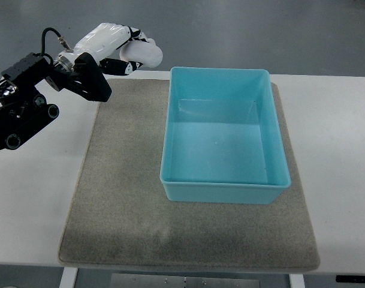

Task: Place white toy into blue box with left hand
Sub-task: 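Lift the white toy with the left hand and carry it over the blue box, then lower the toy into the blue box and open the left hand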

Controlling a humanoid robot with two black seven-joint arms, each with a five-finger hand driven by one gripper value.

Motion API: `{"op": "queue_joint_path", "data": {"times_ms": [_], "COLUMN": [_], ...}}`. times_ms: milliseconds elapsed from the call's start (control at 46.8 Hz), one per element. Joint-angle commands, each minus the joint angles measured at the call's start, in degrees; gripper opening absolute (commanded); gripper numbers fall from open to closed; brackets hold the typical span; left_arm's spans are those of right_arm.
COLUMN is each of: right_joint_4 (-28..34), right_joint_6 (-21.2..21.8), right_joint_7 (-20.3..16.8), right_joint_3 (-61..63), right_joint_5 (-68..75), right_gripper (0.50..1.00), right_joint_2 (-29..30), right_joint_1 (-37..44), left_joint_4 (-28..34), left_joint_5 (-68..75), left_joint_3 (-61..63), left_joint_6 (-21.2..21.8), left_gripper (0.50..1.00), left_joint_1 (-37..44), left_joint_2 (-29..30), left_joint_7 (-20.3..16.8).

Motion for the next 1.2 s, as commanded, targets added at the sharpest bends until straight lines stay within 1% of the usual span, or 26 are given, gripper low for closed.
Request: {"op": "queue_joint_path", "data": {"times_ms": [0, 128, 235, 513, 705, 727, 770, 791, 855, 876, 919, 983, 1069, 1112, 1133, 1176], "right_joint_4": [0.0, 0.0, 0.0, 0.0, 0.0, 0.0, 0.0, 0.0, 0.0, 0.0, 0.0, 0.0, 0.0, 0.0, 0.0, 0.0], "right_joint_6": [0.0, 0.0, 0.0, 0.0, 0.0, 0.0, 0.0, 0.0, 0.0, 0.0, 0.0, 0.0, 0.0, 0.0, 0.0, 0.0], "right_joint_7": [0.0, 0.0, 0.0, 0.0, 0.0, 0.0, 0.0, 0.0, 0.0, 0.0, 0.0, 0.0, 0.0, 0.0, 0.0, 0.0], "right_joint_3": [0.0, 0.0, 0.0, 0.0, 0.0, 0.0, 0.0, 0.0, 0.0, 0.0, 0.0, 0.0, 0.0, 0.0, 0.0, 0.0], "right_joint_5": [0.0, 0.0, 0.0, 0.0, 0.0, 0.0, 0.0, 0.0, 0.0, 0.0, 0.0, 0.0, 0.0, 0.0, 0.0, 0.0], "right_gripper": [0.936, 0.936, 0.936, 0.936, 0.936, 0.936, 0.936, 0.936, 0.936, 0.936, 0.936, 0.936, 0.936, 0.936, 0.936, 0.936], "right_joint_2": [0.0, 0.0, 0.0, 0.0, 0.0, 0.0, 0.0, 0.0, 0.0, 0.0, 0.0, 0.0, 0.0, 0.0, 0.0, 0.0], "right_joint_1": [-0.01, -0.01, -0.01, -0.01, -0.01, -0.01, -0.01, -0.01, -0.01, -0.01, -0.01, -0.01, -0.01, -0.01, -0.01, -0.01], "left_joint_4": [-4.91, -12.65, -15.73, -16.0, -14.42, -14.33, -14.24, -14.33, -14.33, -14.33, -14.33, -14.24, -14.24, -14.33, -14.33, -14.33], "left_joint_5": [0.11, 0.2, 0.2, 0.81, 0.81, 0.81, 0.81, 0.81, 0.55, 0.29, 0.02, -0.07, -0.15, -0.15, -0.15, -0.15], "left_joint_3": [0.01, 1.16, 4.75, 13.28, 15.48, 15.48, 15.48, 15.48, 15.4, 15.4, 15.4, 15.31, 15.31, 15.22, 15.13, 14.87], "left_joint_6": [-0.38, -0.82, -1.61, -1.7, -1.7, -1.7, -1.7, -1.7, -1.17, -0.91, -0.56, -0.47, -0.47, -0.47, -0.47, -0.47], "left_gripper": [0.5, 0.5, 0.5, 0.5, 0.5, 0.51, 0.555, 0.593, 0.769, 0.803, 0.842, 0.878, 0.889, 0.928, 0.938, 0.941], "left_joint_1": [0.26, 0.96, 0.87, 0.87, 0.96, 1.05, 1.31, 1.49, 1.66, 1.75, 1.75, 1.84, 1.93, 2.28, 2.54, 2.81], "left_joint_2": [-0.08, -0.34, -0.78, -3.24, -4.12, -4.12, -4.21, -4.21, -4.21, -4.21, -4.38, -4.65, -4.56, -4.65, -4.65, -4.65], "left_joint_7": [0.09, 0.0, 0.0, 0.0, 0.0, 0.0, 0.09, 0.0, 0.0, 0.0, -0.08, 0.0, -0.08, -0.08, -0.08, -0.08]}}
